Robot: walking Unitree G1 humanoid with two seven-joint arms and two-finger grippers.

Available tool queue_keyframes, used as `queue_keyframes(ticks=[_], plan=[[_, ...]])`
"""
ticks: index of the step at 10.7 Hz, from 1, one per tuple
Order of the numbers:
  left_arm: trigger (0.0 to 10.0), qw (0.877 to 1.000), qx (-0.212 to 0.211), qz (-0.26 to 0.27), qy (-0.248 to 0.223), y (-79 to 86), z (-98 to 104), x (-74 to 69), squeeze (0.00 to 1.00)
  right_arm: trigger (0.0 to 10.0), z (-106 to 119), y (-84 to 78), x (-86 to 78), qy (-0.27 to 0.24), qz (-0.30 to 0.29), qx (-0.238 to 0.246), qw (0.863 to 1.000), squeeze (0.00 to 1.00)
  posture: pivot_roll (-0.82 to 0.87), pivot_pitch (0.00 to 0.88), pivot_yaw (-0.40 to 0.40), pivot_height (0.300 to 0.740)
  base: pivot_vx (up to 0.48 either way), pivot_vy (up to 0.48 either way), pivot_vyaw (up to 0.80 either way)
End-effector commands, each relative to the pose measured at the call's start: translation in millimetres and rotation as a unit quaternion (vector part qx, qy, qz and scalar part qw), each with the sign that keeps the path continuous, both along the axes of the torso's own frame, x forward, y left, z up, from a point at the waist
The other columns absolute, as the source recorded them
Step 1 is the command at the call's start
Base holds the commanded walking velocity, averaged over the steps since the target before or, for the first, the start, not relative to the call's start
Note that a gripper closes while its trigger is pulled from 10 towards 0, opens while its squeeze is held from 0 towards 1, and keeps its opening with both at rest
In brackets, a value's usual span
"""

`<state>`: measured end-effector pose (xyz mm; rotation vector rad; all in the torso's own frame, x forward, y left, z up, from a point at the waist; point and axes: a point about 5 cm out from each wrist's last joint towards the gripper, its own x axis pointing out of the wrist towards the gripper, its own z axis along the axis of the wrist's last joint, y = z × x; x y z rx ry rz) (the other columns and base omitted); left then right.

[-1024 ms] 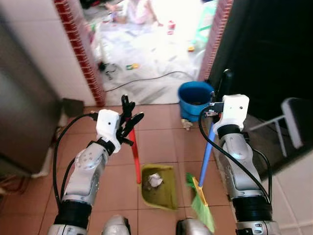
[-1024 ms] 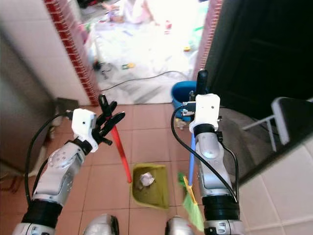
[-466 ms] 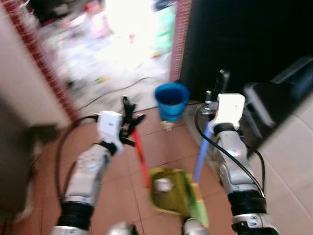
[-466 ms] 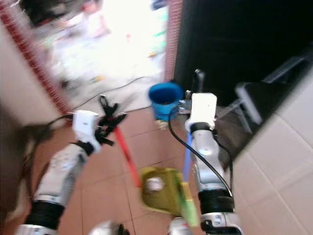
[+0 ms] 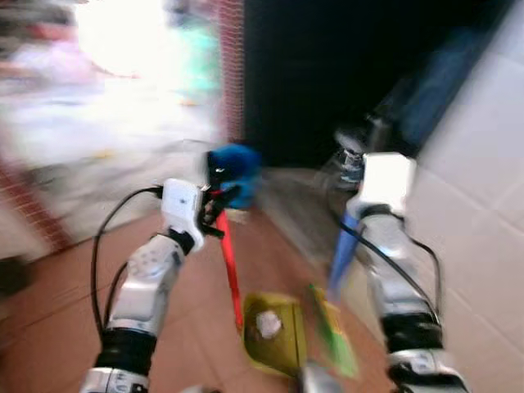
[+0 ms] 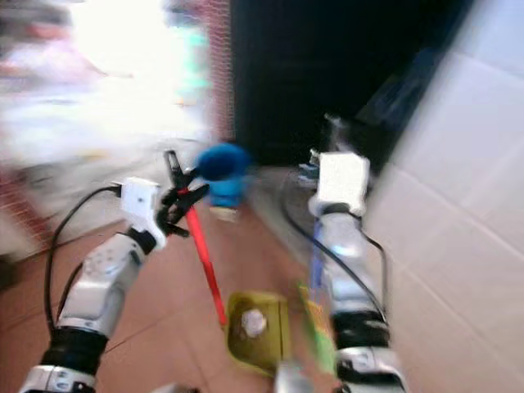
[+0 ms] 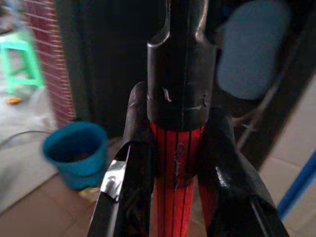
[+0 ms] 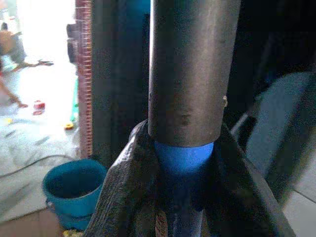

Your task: Sweep floor

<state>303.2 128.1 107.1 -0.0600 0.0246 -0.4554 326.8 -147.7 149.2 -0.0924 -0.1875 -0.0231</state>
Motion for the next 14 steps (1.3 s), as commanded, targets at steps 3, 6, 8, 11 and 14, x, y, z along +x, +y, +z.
queue_keyframes(ticks=[3,6,8,11,14], plan=[[10.0,1.000,0.001,0.000,-0.023,-2.8,9.2,2.7,0.00,10.0,-2.8,-10.4,-2.4,-0.004,-0.009,-0.004,1.000,0.00,-0.08,0.000,0.043,0.740,0.000,0.334,-0.15],[10.0,0.999,0.005,0.031,-0.028,4.4,7.0,1.8,0.00,10.0,-20.0,-9.0,-8.5,0.022,0.003,-0.034,0.999,0.00,-0.07,0.000,0.025,0.740,0.000,0.109,0.00],[10.0,0.995,0.008,0.085,-0.047,14.6,9.3,1.1,0.00,10.0,-24.4,0.8,-11.8,0.025,0.052,-0.043,0.997,0.00,-0.04,0.000,-0.020,0.740,0.000,0.000,0.00],[10.0,0.990,-0.026,0.131,-0.052,30.6,15.9,4.6,0.00,10.0,-33.4,-12.8,-13.6,0.035,0.026,-0.052,0.998,0.00,-0.03,0.000,-0.024,0.740,0.000,0.000,0.00],[10.0,0.983,-0.067,0.149,-0.083,38.8,40.0,18.5,0.00,10.0,-43.0,-37.5,-16.6,0.051,-0.024,-0.078,0.995,0.00,-0.06,0.000,0.009,0.740,0.000,0.000,0.00]])
